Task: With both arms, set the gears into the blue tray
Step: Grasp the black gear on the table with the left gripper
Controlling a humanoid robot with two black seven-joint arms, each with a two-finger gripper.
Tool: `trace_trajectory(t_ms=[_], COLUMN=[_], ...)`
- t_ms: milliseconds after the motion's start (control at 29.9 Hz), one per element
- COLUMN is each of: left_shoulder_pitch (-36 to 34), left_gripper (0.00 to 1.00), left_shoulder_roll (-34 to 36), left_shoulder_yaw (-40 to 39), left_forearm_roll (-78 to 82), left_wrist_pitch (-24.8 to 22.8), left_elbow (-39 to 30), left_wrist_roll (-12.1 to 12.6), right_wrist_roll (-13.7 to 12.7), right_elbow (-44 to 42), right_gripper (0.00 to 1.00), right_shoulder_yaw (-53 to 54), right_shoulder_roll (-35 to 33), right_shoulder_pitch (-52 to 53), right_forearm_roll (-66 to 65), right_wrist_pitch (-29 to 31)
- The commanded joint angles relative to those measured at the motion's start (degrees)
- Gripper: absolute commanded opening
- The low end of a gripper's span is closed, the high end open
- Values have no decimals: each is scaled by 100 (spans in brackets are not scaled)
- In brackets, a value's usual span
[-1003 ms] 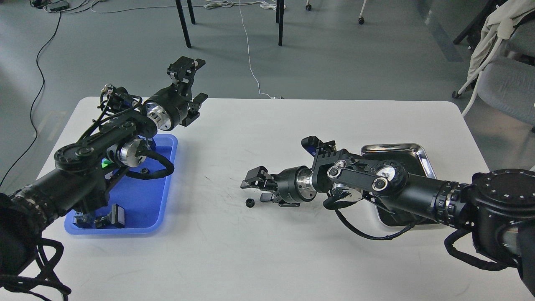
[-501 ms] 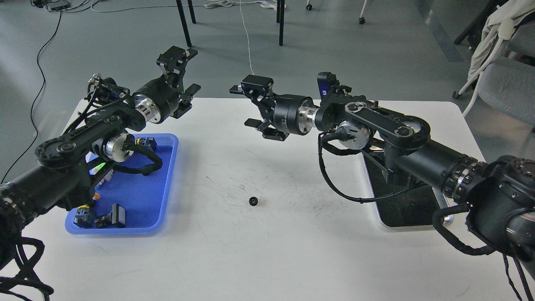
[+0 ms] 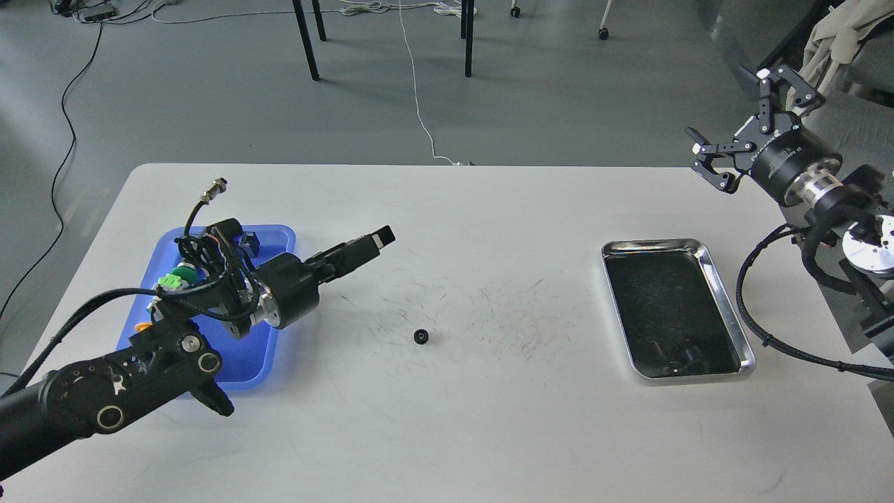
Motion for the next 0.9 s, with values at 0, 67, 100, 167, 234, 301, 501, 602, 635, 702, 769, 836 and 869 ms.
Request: trace_trajectory(t_ms=[0, 67, 100, 167, 234, 301, 501, 602, 635, 702, 769, 836, 869], left_shoulder_pitch=[308, 414, 440, 449, 441, 441, 397, 405, 414, 423, 432, 432, 432], left_gripper=[98, 98, 98, 98, 97, 97, 96, 95, 95, 94, 90, 82, 76], left_shoulder_roll=[-246, -421, -544, -842, -1106, -1221, -1696, -1854, -1898, -1960, -2012, -2022, -2022], left_shoulder_yaw=[9, 18, 27, 35, 245, 465, 914, 914, 914, 923, 923, 923, 932], left_forearm_roll=[1200, 1779, 2070, 2799, 3397, 3689, 4207, 4428, 4480, 4525, 4551, 4588, 4588], left_wrist_pitch=[221, 440, 572, 835, 1108, 1432, 2207, 2322, 2348, 2383, 2392, 2383, 2383], left_elbow=[32, 120, 225, 584, 997, 1358, 2097, 2326, 2361, 2440, 2528, 2625, 2669], left_wrist_roll=[-122, -122, -122, -131, -140, -131, -87, -78, -78, -69, -69, -69, -69], right_wrist_roll=[-12, -12, -3, -3, -3, -3, 23, 23, 23, 23, 23, 23, 23], right_elbow=[188, 189, 180, 180, 171, 145, 83, 83, 83, 83, 83, 92, 101], right_gripper=[97, 97, 97, 97, 97, 97, 97, 97, 97, 97, 97, 97, 97], right_shoulder_yaw=[429, 517, 526, 526, 526, 517, 473, 473, 473, 464, 464, 456, 464], right_shoulder_roll=[-35, -35, -27, -18, 26, 61, 210, 237, 237, 237, 237, 237, 237], right_shoulder_pitch=[-600, -785, -838, -970, -1110, -1173, -1340, -1340, -1340, -1348, -1349, -1357, -1357], right_forearm_roll=[17, 17, 17, 17, 17, 17, 8, -1, -1, -1, -1, -1, -1], right_wrist_pitch=[187, 201, 201, 201, 201, 201, 201, 201, 201, 201, 201, 201, 201])
